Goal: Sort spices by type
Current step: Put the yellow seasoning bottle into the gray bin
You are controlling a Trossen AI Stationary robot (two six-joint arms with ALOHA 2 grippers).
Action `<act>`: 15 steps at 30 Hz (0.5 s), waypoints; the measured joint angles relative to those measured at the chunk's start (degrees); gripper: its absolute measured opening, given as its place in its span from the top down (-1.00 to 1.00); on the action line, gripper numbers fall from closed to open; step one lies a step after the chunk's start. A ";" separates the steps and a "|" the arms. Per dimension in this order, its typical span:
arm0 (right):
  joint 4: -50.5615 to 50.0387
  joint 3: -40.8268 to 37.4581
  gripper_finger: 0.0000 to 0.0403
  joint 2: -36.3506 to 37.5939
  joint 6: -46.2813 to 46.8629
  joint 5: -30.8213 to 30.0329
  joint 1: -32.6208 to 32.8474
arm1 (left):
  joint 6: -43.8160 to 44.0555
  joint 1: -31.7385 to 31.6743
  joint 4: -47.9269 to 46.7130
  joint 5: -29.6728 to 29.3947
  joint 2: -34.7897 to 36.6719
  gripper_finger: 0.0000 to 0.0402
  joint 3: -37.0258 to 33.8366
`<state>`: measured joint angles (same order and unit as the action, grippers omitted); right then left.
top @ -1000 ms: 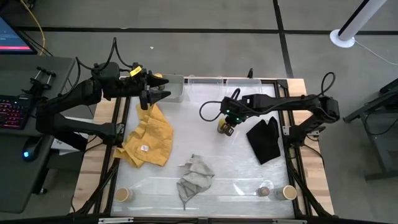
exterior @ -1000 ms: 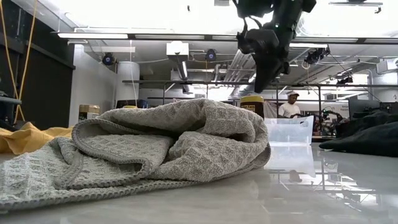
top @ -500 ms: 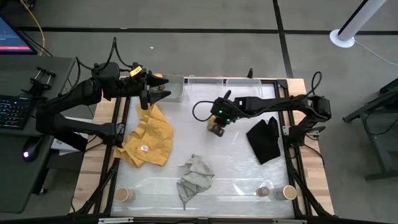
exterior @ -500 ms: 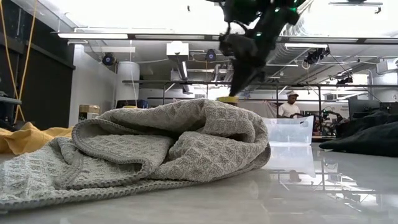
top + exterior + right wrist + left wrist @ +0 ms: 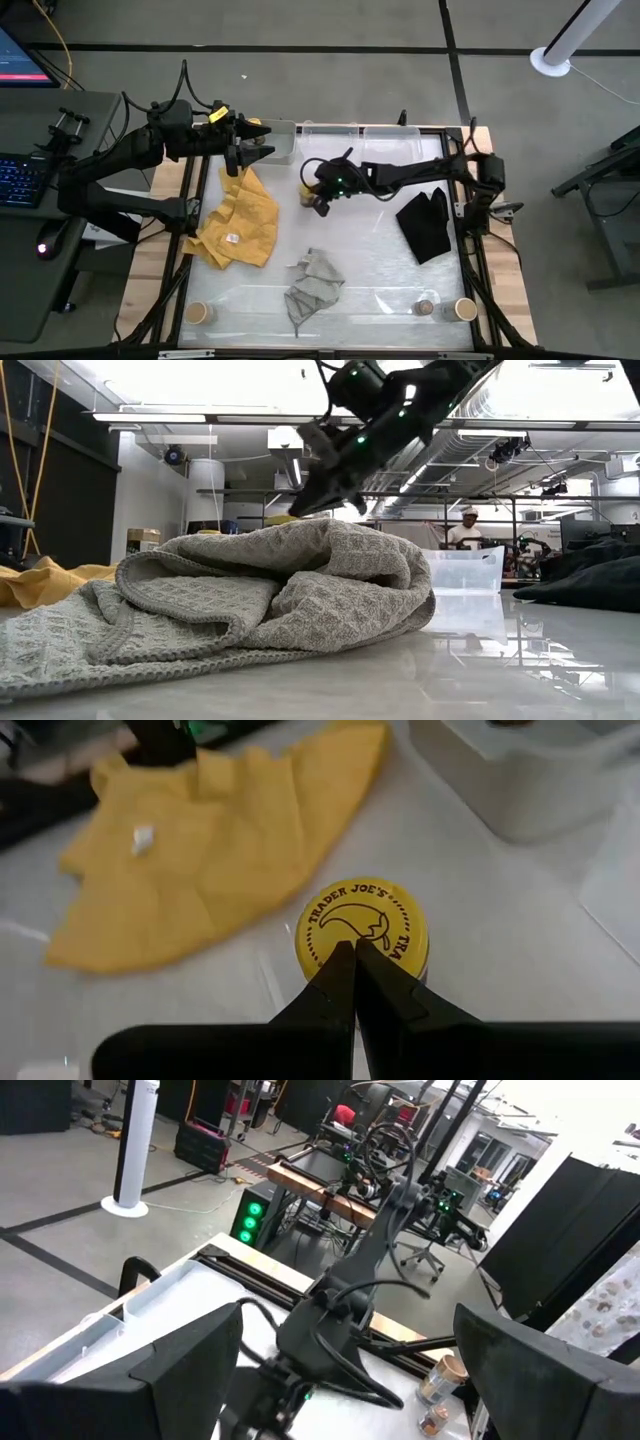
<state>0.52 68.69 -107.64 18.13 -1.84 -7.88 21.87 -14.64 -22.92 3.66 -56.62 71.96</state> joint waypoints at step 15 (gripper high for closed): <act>3.89 16.21 1.00 -8.00 -0.35 1.98 -2.76 | -1.44 -0.01 0.00 0.02 0.00 -0.75 0.00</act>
<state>4.40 84.90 -115.64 17.78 0.14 -10.64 20.43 -14.66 -22.92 3.68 -56.62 71.96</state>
